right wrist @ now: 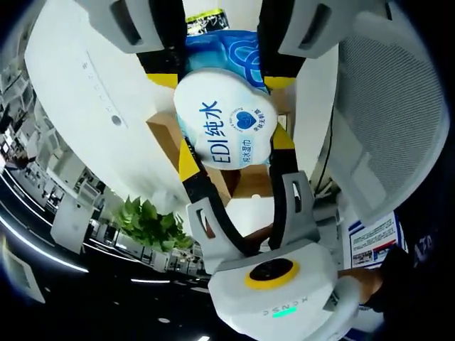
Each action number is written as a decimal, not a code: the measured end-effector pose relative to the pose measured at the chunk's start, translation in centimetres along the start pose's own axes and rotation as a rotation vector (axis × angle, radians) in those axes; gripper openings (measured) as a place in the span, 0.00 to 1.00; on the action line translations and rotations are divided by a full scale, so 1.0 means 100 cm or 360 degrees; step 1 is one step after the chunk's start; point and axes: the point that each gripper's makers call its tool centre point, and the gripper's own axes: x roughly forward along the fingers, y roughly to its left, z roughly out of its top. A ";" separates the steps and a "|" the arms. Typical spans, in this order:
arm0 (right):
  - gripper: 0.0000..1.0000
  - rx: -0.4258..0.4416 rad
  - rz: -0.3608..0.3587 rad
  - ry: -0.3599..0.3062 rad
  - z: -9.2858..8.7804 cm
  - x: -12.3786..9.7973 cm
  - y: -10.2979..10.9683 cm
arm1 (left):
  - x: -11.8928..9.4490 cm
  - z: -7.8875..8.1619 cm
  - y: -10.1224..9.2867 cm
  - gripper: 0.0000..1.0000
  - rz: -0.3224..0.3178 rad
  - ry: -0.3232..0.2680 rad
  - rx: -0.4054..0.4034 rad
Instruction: Operate the shoe box by opening the lid, removing the specified soft item, and placing it in the target area until the item is outside and the box remains undamaged.
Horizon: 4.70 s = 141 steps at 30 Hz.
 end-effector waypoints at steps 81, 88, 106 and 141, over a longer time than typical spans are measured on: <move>0.47 -0.0043 0.0137 0.0153 -0.129 0.060 -0.041 | 0.129 -0.023 0.002 0.55 -0.0082 0.0025 -0.0162; 0.46 -0.0022 0.0115 0.0173 -0.125 0.050 -0.040 | 0.119 -0.022 0.001 0.55 -0.0085 -0.0001 -0.0205; 0.46 0.0004 0.0070 0.0184 -0.097 0.017 -0.029 | 0.076 -0.006 0.001 0.54 -0.0087 -0.0118 -0.0265; 0.43 -0.0044 0.0071 0.0191 -0.001 0.029 0.015 | -0.003 -0.086 -0.007 0.50 -0.0014 -0.0149 -0.0435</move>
